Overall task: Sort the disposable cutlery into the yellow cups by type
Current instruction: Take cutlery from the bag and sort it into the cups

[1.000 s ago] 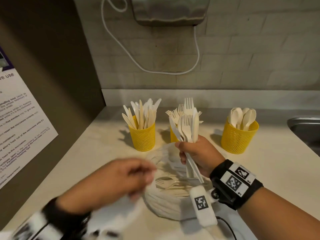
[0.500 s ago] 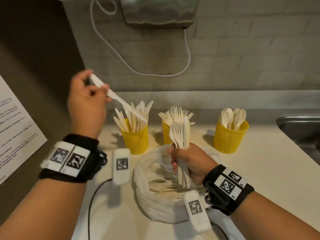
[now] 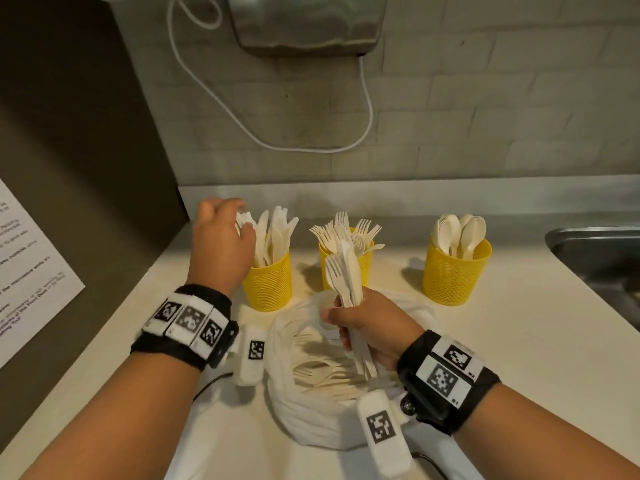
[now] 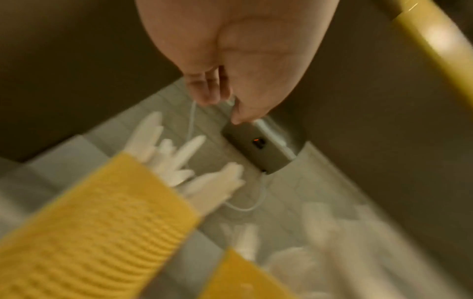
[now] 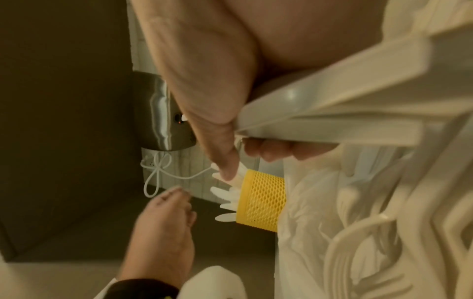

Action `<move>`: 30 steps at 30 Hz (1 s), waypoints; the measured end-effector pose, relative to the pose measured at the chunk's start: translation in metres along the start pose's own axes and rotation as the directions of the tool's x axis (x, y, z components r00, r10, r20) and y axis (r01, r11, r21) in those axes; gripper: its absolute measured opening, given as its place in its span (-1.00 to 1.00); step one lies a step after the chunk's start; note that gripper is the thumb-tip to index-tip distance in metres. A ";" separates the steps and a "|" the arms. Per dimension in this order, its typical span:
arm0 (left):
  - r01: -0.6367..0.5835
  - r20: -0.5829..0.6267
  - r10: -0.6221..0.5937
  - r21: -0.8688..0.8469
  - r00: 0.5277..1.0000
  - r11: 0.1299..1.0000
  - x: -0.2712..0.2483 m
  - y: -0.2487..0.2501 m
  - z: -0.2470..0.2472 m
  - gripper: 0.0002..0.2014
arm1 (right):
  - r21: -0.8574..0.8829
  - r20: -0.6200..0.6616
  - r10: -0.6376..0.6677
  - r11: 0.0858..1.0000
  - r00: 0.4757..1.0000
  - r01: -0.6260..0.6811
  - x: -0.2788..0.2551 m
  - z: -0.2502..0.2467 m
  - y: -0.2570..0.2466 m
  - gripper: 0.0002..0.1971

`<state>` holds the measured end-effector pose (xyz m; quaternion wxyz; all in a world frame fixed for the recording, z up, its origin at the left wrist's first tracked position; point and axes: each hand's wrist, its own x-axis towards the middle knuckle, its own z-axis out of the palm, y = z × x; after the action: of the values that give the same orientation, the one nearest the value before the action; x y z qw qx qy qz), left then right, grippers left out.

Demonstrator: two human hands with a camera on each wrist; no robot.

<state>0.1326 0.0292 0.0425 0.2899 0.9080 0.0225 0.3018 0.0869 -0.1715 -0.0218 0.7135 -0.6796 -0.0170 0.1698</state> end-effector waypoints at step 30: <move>0.182 0.071 -0.199 -0.762 0.977 0.622 0.038 0.013 -0.059 -0.81 | -0.215 -0.061 -0.002 0.976 0.998 -0.011 0.008 0.002 0.005 -0.80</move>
<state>0.1286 0.0564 0.1079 0.6757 0.6898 -0.0081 0.2598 0.0929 -0.1669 -0.0277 0.6354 -0.7578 -0.0122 0.1480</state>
